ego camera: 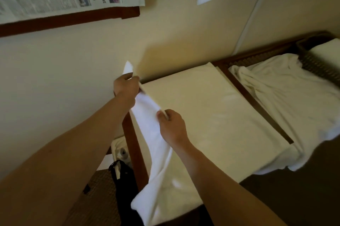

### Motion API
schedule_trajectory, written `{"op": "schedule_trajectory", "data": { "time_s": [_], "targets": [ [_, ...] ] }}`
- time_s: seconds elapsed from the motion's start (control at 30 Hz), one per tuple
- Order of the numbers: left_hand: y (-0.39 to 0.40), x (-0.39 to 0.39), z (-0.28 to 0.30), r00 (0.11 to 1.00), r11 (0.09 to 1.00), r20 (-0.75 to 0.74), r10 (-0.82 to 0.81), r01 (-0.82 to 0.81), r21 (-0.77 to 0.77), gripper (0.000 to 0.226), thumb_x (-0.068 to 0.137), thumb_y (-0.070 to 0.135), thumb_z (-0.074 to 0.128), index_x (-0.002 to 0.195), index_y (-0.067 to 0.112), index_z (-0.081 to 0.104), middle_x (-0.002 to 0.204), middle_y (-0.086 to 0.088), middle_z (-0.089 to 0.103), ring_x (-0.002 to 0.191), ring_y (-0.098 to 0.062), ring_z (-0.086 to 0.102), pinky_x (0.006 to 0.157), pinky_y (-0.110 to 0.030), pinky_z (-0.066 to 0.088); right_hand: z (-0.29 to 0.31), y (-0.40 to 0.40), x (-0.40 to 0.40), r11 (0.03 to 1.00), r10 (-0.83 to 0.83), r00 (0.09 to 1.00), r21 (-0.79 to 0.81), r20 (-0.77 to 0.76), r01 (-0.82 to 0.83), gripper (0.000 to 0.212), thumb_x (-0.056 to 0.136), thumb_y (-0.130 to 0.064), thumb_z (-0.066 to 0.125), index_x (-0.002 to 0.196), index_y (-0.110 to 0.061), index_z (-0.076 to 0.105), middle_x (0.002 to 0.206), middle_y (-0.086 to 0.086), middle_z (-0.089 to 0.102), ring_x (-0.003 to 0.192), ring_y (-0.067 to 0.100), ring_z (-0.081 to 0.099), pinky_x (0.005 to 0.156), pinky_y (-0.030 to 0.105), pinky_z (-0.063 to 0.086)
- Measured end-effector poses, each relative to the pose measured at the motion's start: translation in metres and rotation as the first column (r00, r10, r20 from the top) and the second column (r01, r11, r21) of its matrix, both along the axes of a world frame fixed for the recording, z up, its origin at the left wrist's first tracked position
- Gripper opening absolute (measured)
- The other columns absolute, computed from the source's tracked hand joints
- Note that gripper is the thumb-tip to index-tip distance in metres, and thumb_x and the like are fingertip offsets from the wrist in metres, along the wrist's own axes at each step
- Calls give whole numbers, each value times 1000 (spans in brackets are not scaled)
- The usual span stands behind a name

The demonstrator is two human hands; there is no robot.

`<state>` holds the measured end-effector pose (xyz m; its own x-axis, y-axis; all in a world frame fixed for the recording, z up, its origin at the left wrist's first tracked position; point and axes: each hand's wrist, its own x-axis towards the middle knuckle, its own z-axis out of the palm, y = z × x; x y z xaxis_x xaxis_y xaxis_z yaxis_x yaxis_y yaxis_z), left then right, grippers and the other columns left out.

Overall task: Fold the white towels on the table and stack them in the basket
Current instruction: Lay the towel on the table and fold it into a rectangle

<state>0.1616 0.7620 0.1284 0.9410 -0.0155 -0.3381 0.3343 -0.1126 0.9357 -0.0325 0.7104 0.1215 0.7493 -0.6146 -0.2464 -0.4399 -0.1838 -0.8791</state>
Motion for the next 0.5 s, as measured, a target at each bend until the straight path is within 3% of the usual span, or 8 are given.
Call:
{"op": "schedule_trajectory", "data": {
  "time_s": [0.1,0.2,0.33,0.43,0.5],
  "targets": [
    [-70,-18,7,997,997,2,-78,78,26,42,84,19,67,125,24,70,84,6,68,83,-22,72,88,-39,61,-3,-59,-15,993,-119,993,23,12,119,44,102,-32,52,63,-16,37,57,-6,42,52,12,39,52,27,30],
    [-147,-29,7,989,988,20,-143,142,55,45,79,20,62,123,21,71,94,1,70,94,-27,71,88,-40,61,-8,-128,-25,978,-208,978,34,11,208,44,101,-33,54,62,-16,42,57,-5,44,52,13,41,53,28,34],
    [-261,-46,-4,977,971,47,-210,202,127,36,91,17,60,125,17,70,106,-4,71,101,-29,69,90,-41,60,-28,-237,-34,948,-319,948,19,8,319,41,101,-34,56,68,-9,55,62,4,54,58,20,52,59,30,40],
    [-338,-58,-26,964,955,-2,-267,265,132,44,96,29,65,139,21,61,130,-5,67,115,-28,65,99,-40,55,-55,-316,-38,932,-363,930,-33,-50,362,36,101,-35,56,75,-10,61,68,4,60,65,21,56,63,31,43],
    [-368,-63,-47,941,927,-76,-329,338,161,59,97,39,65,151,21,47,150,-3,52,131,-26,55,105,-34,47,-79,-356,-38,959,-281,942,-93,-184,267,28,100,-34,54,82,-14,63,76,2,62,72,22,60,69,32,46]
  ]
}}
